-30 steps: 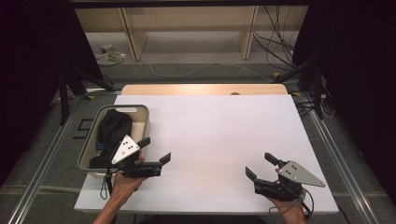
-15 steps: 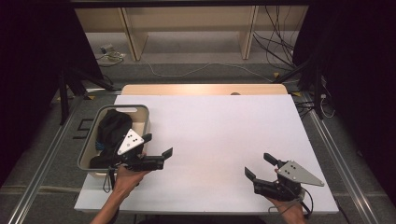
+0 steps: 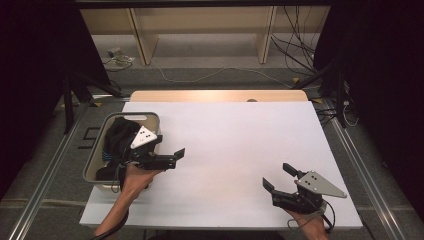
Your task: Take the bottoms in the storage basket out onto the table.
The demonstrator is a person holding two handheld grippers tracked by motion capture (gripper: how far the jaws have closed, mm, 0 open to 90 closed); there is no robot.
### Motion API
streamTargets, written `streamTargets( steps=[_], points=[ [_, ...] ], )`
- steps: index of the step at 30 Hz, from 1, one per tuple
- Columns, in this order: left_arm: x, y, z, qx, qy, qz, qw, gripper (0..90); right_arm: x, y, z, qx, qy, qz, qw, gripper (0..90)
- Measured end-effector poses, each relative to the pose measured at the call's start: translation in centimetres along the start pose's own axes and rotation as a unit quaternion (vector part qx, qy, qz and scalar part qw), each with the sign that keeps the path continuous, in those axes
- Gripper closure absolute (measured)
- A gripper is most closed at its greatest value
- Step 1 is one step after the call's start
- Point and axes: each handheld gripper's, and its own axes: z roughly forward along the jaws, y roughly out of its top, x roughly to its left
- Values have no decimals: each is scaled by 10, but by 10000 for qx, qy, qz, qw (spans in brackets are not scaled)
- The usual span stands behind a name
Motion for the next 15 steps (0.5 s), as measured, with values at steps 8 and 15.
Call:
streamTargets(
  steps=[8,15],
  points=[
    [18,10,7,201,305,-89,9993,47,0,0,2,58,33,-37,10000,186],
    [32,13,-2,245,493,-176,9983,47,3,-1,3,109,88,-117,9998,185]
  ],
)
